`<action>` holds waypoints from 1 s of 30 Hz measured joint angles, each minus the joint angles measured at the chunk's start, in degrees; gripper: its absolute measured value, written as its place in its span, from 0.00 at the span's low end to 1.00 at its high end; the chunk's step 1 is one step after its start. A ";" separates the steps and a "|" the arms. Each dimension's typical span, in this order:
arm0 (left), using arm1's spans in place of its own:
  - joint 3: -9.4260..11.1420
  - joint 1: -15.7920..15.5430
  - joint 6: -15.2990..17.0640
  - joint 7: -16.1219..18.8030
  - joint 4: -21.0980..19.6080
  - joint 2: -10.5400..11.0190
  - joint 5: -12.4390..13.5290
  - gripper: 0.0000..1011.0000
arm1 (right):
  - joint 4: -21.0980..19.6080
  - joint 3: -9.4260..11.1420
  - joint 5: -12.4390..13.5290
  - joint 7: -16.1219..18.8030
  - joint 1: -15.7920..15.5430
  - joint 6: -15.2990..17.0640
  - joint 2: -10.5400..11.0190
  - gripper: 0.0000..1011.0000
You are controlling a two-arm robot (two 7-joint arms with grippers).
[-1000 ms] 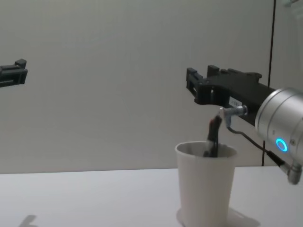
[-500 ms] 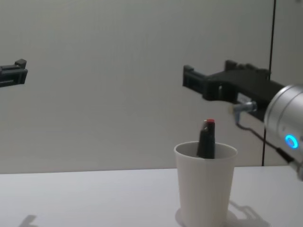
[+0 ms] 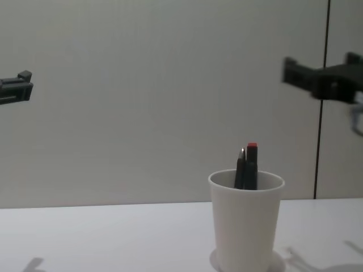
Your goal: Place the pen into the pen holder.
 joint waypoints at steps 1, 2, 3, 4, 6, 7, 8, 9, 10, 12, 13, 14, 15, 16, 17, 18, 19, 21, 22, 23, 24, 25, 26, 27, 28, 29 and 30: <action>0.00 0.00 0.00 0.00 0.00 0.00 0.00 0.99 | -0.24 0.27 0.25 -0.55 -0.19 -0.07 0.28 0.99; 0.01 -0.01 0.00 0.00 0.01 0.00 0.00 0.99 | -0.76 0.91 0.65 -1.44 -0.66 -0.21 0.96 0.99; 0.03 -0.03 -0.01 0.00 0.04 0.00 -0.02 0.99 | -0.91 1.10 0.85 -1.87 -0.79 -0.28 1.14 0.99; 0.06 -0.07 -0.02 -0.01 0.07 0.00 -0.04 0.99 | -1.21 1.47 1.05 -2.32 -1.06 -0.35 1.50 0.99; 0.28 -0.31 -0.13 -0.15 0.38 -0.05 -0.23 0.99 | -1.85 2.36 1.75 -3.82 -1.65 -0.54 2.37 0.99; 0.41 -0.45 -0.20 -0.24 0.55 -0.08 -0.26 0.99 | -2.12 2.77 1.99 -4.25 -1.92 -0.60 2.74 0.99; 0.74 -0.81 -0.38 -0.53 0.97 -0.18 -0.54 0.99 | -2.50 3.38 2.56 -5.30 -2.30 -0.77 3.30 0.99; 0.74 -0.81 -0.38 -0.53 0.97 -0.18 -0.54 0.99 | -2.50 3.38 2.56 -5.30 -2.30 -0.77 3.30 0.99; 0.92 -1.03 -0.47 -0.70 1.27 -0.23 -0.71 0.99 | -2.68 3.72 2.82 -5.77 -2.57 -0.83 3.59 0.99; 1.87 -2.15 -0.99 -1.54 2.60 -0.52 -1.59 0.99 | -3.38 5.04 3.83 -7.62 -3.31 -1.06 4.76 0.99; 2.20 -2.49 -1.16 -1.80 3.00 -0.60 -1.87 0.99 | -3.61 5.49 4.08 -8.05 -3.57 -1.14 5.12 0.99; 2.58 -2.84 -1.35 -2.09 3.47 -0.68 -2.17 0.99 | -3.76 5.82 4.41 -8.51 -3.76 -1.23 5.39 0.99; 2.94 -3.23 -1.53 -2.41 3.95 -0.78 -2.49 0.99 | -3.91 6.15 4.66 -9.04 -3.94 -1.29 5.66 0.99; 3.64 -4.05 -1.93 -3.05 4.94 -0.96 -3.09 0.99 | -4.23 6.82 5.08 -9.81 -4.32 -1.38 6.23 0.99; 3.94 -4.39 -2.08 -3.25 5.35 -1.05 -3.34 0.99 | -4.35 7.09 5.34 -10.29 -4.47 -1.44 6.44 0.99; 4.74 -5.24 -2.51 -3.90 6.38 -1.26 -4.01 0.99 | -4.56 7.53 5.63 -10.80 -4.74 -1.51 6.83 0.99; 5.11 -5.66 -2.71 -4.21 6.89 -1.36 -4.33 0.99 | -4.67 7.74 5.84 -11.19 -4.86 -1.57 7.00 0.99; 6.26 -6.93 -3.27 -5.19 8.43 -1.68 -5.37 0.99 | -4.74 7.91 5.94 -11.36 -4.95 -1.60 7.12 0.99; 6.55 -7.29 -3.42 -5.40 8.87 -1.76 -5.63 0.99 | -4.74 7.89 5.94 -11.34 -4.95 -1.60 7.10 0.99; 6.93 -7.69 -3.62 -5.70 9.38 -1.86 -5.93 0.99 | -4.74 7.88 5.94 -11.34 -4.94 -1.60 7.09 0.99; 7.30 -8.07 -3.84 -6.06 9.84 -1.97 -6.26 0.99 | -4.74 7.87 5.94 -11.32 -4.94 -1.60 7.09 0.99; 8.03 -8.93 -4.25 -6.66 10.89 -2.17 -6.91 0.99 | -4.74 7.87 5.94 -11.33 -4.94 -1.60 7.08 0.99; 8.42 -9.38 -4.47 -7.03 11.38 -2.28 -7.24 0.99 | -4.74 7.87 5.94 -11.32 -4.94 -1.60 7.08 0.99; 8.80 -9.79 -4.69 -7.31 11.88 -2.39 -7.56 0.99 | -4.74 7.87 5.94 -11.33 -4.93 -1.60 7.08 0.99; 9.21 -10.19 -4.88 -7.64 12.41 -2.49 -7.88 0.99 | -4.74 7.86 5.94 -11.33 -4.93 -1.60 7.07 0.99; 9.95 -11.02 -5.27 -8.26 13.42 -2.69 -8.53 0.99 | -4.73 7.86 5.94 -11.32 -4.93 -1.60 7.06 0.99; 10.32 -11.47 -5.45 -8.55 13.96 -2.80 -8.84 0.99 | -4.74 7.85 5.94 -11.32 -4.92 -1.60 7.06 0.99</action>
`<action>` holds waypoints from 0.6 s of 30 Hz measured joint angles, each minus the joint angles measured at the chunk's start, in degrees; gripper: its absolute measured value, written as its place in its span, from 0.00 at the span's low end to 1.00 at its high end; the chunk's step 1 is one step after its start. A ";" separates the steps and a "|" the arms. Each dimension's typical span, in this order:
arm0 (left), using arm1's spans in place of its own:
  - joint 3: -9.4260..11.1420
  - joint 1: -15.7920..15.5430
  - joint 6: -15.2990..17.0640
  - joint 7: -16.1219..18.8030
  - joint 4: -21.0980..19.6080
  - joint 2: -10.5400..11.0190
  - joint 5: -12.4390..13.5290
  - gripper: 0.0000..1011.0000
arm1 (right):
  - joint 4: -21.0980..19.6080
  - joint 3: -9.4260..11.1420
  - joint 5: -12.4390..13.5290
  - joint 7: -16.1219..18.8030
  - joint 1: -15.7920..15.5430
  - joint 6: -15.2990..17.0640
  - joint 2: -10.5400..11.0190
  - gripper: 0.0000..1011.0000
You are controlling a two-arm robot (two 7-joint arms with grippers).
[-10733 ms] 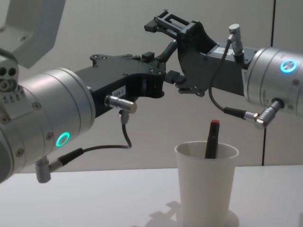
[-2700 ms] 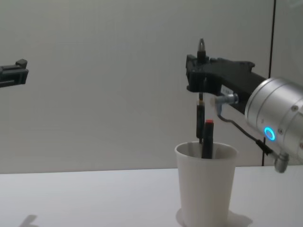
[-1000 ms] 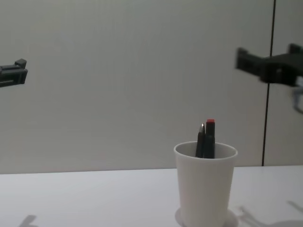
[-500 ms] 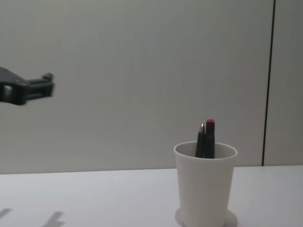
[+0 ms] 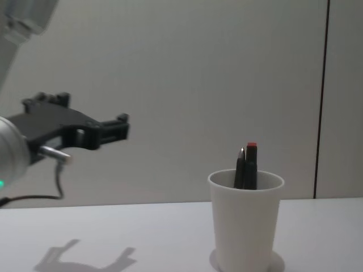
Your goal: Place the pen into the pen holder.
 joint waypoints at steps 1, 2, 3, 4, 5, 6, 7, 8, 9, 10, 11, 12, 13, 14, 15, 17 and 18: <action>0.74 -0.85 -0.39 -0.65 0.98 -0.21 -0.66 0.99 | 0.00 -0.01 0.00 0.01 0.01 0.00 0.00 0.99; 1.07 -1.19 -0.57 -0.91 1.41 -0.28 -0.95 0.99 | 0.00 -0.01 0.00 0.01 0.01 0.00 0.00 0.99; 1.44 -1.61 -0.77 -1.22 1.92 -0.39 -1.27 0.99 | 0.00 -0.02 0.00 0.02 0.01 0.00 0.00 0.99; 1.79 -2.00 -0.98 -1.53 2.40 -0.49 -1.57 0.99 | 0.00 -0.03 -0.01 0.03 0.02 0.00 0.00 0.99; 2.56 -2.85 -1.38 -2.15 3.45 -0.69 -2.22 0.99 | 0.00 -0.03 -0.01 0.03 0.02 0.01 0.00 0.99; 3.30 -3.65 -1.78 -2.76 4.41 -0.89 -2.88 0.99 | 0.01 -0.03 -0.01 0.04 0.02 0.01 0.00 0.99; 3.30 -3.65 -1.78 -2.76 4.41 -0.89 -2.88 0.99 | 0.01 -0.04 -0.01 0.04 0.02 0.01 0.00 0.99; 4.04 -4.49 -2.14 -3.41 5.41 -1.09 -3.52 0.99 | 0.02 -0.04 -0.02 0.05 0.02 0.02 0.00 0.99; 4.35 -4.85 -2.31 -3.68 5.85 -1.19 -3.80 0.99 | 0.02 -0.04 -0.03 0.05 0.01 0.02 0.00 0.99; 4.92 -5.49 -2.60 -4.15 6.60 -1.35 -4.27 0.99 | 0.02 -0.04 -0.03 0.06 0.01 0.02 0.00 0.99; 4.92 -5.49 -2.60 -4.15 6.60 -1.35 -4.27 0.99 | 0.02 -0.04 -0.04 0.06 0.02 0.03 0.00 0.99; 5.46 -6.07 -2.90 -4.60 7.36 -1.49 -4.75 0.99 | 0.03 -0.04 -0.04 0.07 0.02 0.03 0.00 0.99; 5.70 -6.35 -3.04 -4.79 7.68 -1.56 -4.94 0.99 | 0.03 -0.04 -0.05 0.08 0.01 0.04 0.00 0.99; 6.10 -6.80 -3.26 -5.10 8.21 -1.66 -5.29 0.99 | 0.03 -0.04 -0.05 0.08 0.02 0.04 0.00 0.99; 6.25 -6.98 -3.35 -5.25 8.40 -1.71 -5.44 0.99 | 0.04 -0.04 -0.07 0.09 0.02 0.04 0.00 0.99; 6.58 -7.31 -3.53 -5.52 8.83 -1.79 -5.73 0.99 | 0.04 -0.04 -0.07 0.10 0.02 0.04 0.00 0.99; 6.58 -7.31 -3.53 -5.52 8.83 -1.79 -5.73 0.99 | 0.04 -0.04 -0.07 0.10 0.02 0.04 0.00 0.99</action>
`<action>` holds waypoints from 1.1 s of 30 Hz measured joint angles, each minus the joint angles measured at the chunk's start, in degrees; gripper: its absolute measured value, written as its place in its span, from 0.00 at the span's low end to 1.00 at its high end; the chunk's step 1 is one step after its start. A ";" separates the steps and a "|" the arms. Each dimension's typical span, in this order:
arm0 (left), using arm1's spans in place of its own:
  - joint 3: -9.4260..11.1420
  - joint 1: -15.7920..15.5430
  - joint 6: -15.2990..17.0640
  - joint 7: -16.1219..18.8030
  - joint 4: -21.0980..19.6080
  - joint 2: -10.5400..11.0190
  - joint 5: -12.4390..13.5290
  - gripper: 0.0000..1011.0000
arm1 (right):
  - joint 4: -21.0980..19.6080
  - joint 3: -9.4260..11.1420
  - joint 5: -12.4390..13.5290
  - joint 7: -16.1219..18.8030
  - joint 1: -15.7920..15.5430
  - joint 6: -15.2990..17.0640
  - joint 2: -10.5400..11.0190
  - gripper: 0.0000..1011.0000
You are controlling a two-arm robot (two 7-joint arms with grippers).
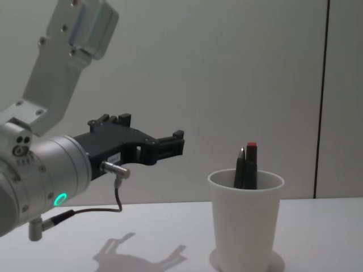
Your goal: Place the pen into the pen holder.
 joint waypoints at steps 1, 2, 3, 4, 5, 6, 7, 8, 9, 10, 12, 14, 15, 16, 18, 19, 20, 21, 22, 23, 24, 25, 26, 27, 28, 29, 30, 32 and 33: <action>0.12 -0.14 -0.08 -0.11 0.17 -0.04 -0.10 0.99 | 0.00 0.00 -0.01 0.01 0.00 0.00 0.00 0.99; 0.17 -0.21 -0.12 -0.18 0.24 -0.05 -0.15 0.99 | 0.00 0.00 -0.02 0.01 0.00 0.00 0.00 0.99; 0.19 -0.22 -0.13 -0.19 0.26 -0.06 -0.16 0.99 | 0.00 0.00 -0.02 0.01 0.00 0.00 0.00 0.99; 0.20 -0.22 -0.14 -0.20 0.27 -0.06 -0.17 0.99 | 0.00 0.00 -0.02 0.02 0.00 0.00 0.00 0.99; 0.20 -0.22 -0.14 -0.20 0.27 -0.06 -0.17 0.99 | 0.00 0.00 -0.02 0.02 0.00 0.00 0.00 0.99; 0.20 -0.23 -0.14 -0.20 0.28 -0.06 -0.18 0.99 | 0.00 0.00 -0.03 0.03 0.00 0.00 0.00 0.99; 0.20 -0.24 -0.14 -0.21 0.28 -0.06 -0.18 0.99 | 0.00 0.00 -0.02 0.03 0.00 0.00 0.00 0.99; 0.20 -0.26 -0.14 -0.21 0.30 -0.05 -0.19 0.99 | 0.00 0.00 -0.03 0.03 0.00 0.00 0.00 0.99; 0.20 -0.27 -0.14 -0.21 0.31 -0.04 -0.19 0.99 | 0.00 0.00 -0.03 0.03 0.00 0.00 0.00 0.99; 0.20 -0.27 -0.14 -0.21 0.31 -0.04 -0.19 0.99 | 0.00 0.00 -0.03 0.06 0.00 0.00 0.00 0.99; 0.21 -0.28 -0.14 -0.21 0.31 -0.03 -0.19 0.99 | 0.01 0.00 -0.03 0.19 0.00 0.01 0.00 0.99; 0.21 -0.27 -0.14 -0.21 0.31 -0.03 -0.19 0.99 | 0.10 0.00 -0.02 0.60 0.00 0.13 -0.04 0.99; 0.20 -0.28 -0.14 -0.21 0.31 -0.03 -0.19 0.99 | 0.14 0.00 -0.02 0.78 0.00 0.18 -0.06 0.99; 0.20 -0.27 -0.14 -0.21 0.31 -0.03 -0.19 0.99 | 0.20 0.01 -0.01 1.03 -0.01 0.25 -0.08 0.99; 0.20 -0.28 -0.14 -0.21 0.31 -0.03 -0.19 0.99 | 0.44 0.02 0.07 1.99 -0.04 0.58 -0.17 0.99; 0.20 -0.27 -0.13 -0.21 0.31 -0.03 -0.19 0.99 | 0.65 0.04 0.16 2.81 -0.07 0.83 -0.23 0.99; 0.20 -0.27 -0.13 -0.21 0.31 -0.03 -0.19 0.99 | 0.77 0.05 0.20 3.28 -0.08 0.98 -0.28 0.99; 0.20 -0.27 -0.13 -0.20 0.31 -0.03 -0.19 0.99 | 0.90 0.05 0.24 3.80 -0.10 1.13 -0.33 0.99; 0.20 -0.27 -0.12 -0.21 0.31 -0.03 -0.19 0.99 | 1.16 0.07 0.36 4.83 -0.14 1.47 -0.42 0.99; 0.20 -0.27 -0.12 -0.20 0.31 -0.03 -0.19 0.99 | 1.30 0.08 0.42 5.42 -0.16 1.64 -0.47 0.99; 0.20 -0.27 -0.11 -0.20 0.30 -0.03 -0.19 0.99 | 1.45 0.08 0.47 5.98 -0.18 1.81 -0.52 0.99; 0.20 -0.27 -0.11 -0.20 0.30 -0.03 -0.19 0.99 | 1.73 0.11 0.60 7.17 -0.22 2.16 -0.62 0.99; 0.20 -0.27 -0.11 -0.20 0.30 -0.03 -0.19 0.99 | 1.87 0.11 0.65 7.75 -0.23 2.33 -0.69 0.99; 0.20 -0.27 -0.11 -0.20 0.30 -0.03 -0.19 0.99 | 1.99 0.12 0.70 8.26 -0.24 2.49 -0.72 0.99; 0.20 -0.27 -0.11 -0.20 0.30 -0.03 -0.19 0.99 | 2.26 0.14 0.85 9.42 -0.28 2.87 -0.83 0.99; 0.20 -0.27 -0.11 -0.20 0.30 -0.03 -0.19 0.99 | 2.40 0.14 0.91 10.03 -0.30 3.05 -0.89 0.99; 0.20 -0.27 -0.11 -0.19 0.30 -0.03 -0.19 0.99 | 2.53 0.15 0.98 10.59 -0.32 3.23 -0.94 0.99; 0.20 -0.27 -0.11 -0.19 0.30 -0.03 -0.19 0.99 | 2.96 0.18 1.16 12.35 -0.39 3.77 -1.10 0.99; 0.20 -0.27 -0.11 -0.19 0.30 -0.03 -0.18 0.99 | 3.10 0.20 1.23 12.91 -0.41 3.94 -1.15 0.99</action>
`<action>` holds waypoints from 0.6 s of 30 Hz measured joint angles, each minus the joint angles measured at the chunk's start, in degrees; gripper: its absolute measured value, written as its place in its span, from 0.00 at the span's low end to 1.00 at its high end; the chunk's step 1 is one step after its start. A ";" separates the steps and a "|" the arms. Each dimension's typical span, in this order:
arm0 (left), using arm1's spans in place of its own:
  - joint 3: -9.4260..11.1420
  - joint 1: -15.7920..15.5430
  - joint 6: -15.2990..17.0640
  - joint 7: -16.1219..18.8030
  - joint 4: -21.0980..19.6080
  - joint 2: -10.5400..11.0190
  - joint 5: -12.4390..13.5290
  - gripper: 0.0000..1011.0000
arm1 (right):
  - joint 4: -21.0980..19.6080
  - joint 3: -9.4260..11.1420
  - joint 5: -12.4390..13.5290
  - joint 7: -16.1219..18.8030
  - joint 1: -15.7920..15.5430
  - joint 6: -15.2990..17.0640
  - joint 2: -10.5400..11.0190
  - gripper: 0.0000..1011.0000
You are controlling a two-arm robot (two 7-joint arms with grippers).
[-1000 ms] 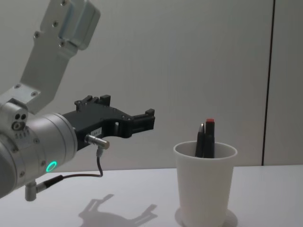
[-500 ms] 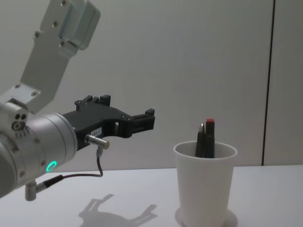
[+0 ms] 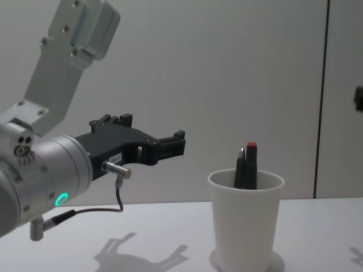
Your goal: Place the pen into the pen holder.
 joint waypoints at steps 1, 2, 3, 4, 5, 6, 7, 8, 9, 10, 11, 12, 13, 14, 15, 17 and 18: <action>0.00 0.00 0.00 0.00 0.00 0.00 0.00 0.99 | 0.27 0.02 0.12 1.18 -0.03 0.33 -0.11 0.99; 0.00 0.00 0.00 0.00 0.00 0.00 0.00 0.99 | 0.27 0.02 0.12 1.18 -0.03 0.33 -0.11 0.99; 0.00 0.00 0.00 0.00 0.00 0.00 0.00 0.99 | 0.54 0.04 0.24 2.22 -0.07 0.64 -0.21 0.99; 0.00 0.00 0.00 0.00 0.00 0.00 0.00 0.99 | 0.68 0.05 0.29 2.79 -0.09 0.83 -0.26 0.99; 0.00 0.00 0.00 0.00 0.00 0.00 0.00 0.99 | 0.96 0.07 0.40 3.93 -0.13 1.20 -0.37 0.99; 0.00 0.00 0.00 0.00 0.00 0.00 0.00 0.99 | 1.10 0.08 0.47 4.53 -0.15 1.38 -0.43 0.99; 0.00 0.00 0.00 0.00 0.00 0.00 0.00 0.99 | 1.24 0.09 0.53 5.07 -0.17 1.57 -0.48 0.99; 0.00 0.00 0.00 0.00 0.00 0.00 0.00 0.99 | 1.50 0.11 0.66 6.27 -0.20 1.94 -0.59 0.99; 0.00 0.00 0.00 0.00 0.00 0.00 0.00 0.99 | 1.65 0.12 0.71 6.85 -0.21 2.13 -0.64 0.99; 0.00 0.00 0.00 0.00 0.00 0.00 0.00 0.99 | 1.79 0.13 0.76 7.42 -0.23 2.29 -0.69 0.99; 0.00 0.00 0.00 0.00 0.00 0.00 0.00 0.99 | 1.92 0.14 0.81 7.99 -0.25 2.44 -0.74 0.99; 0.00 0.00 0.00 0.00 0.00 0.00 0.00 0.99 | 2.20 0.16 0.93 9.13 -0.30 2.77 -0.84 0.99; 0.00 0.00 -0.01 0.01 0.00 0.00 0.00 0.99 | 2.35 0.16 0.99 9.65 -0.32 2.95 -0.89 0.99; 0.00 0.00 -0.01 0.00 0.00 0.00 0.00 0.99 | 2.59 0.18 1.08 10.65 -0.35 3.27 -0.97 0.99; 0.00 0.00 0.00 0.00 0.00 0.00 0.00 0.99 | 2.59 0.18 1.08 10.65 -0.35 3.27 -0.97 0.99; 0.00 0.00 -0.01 0.00 0.00 0.00 0.00 0.99 | 2.94 0.20 1.20 11.96 -0.40 3.68 -1.09 0.99; 0.00 0.00 -0.01 0.00 0.00 0.00 0.00 0.99 | 3.11 0.21 1.28 12.68 -0.42 3.91 -1.16 0.99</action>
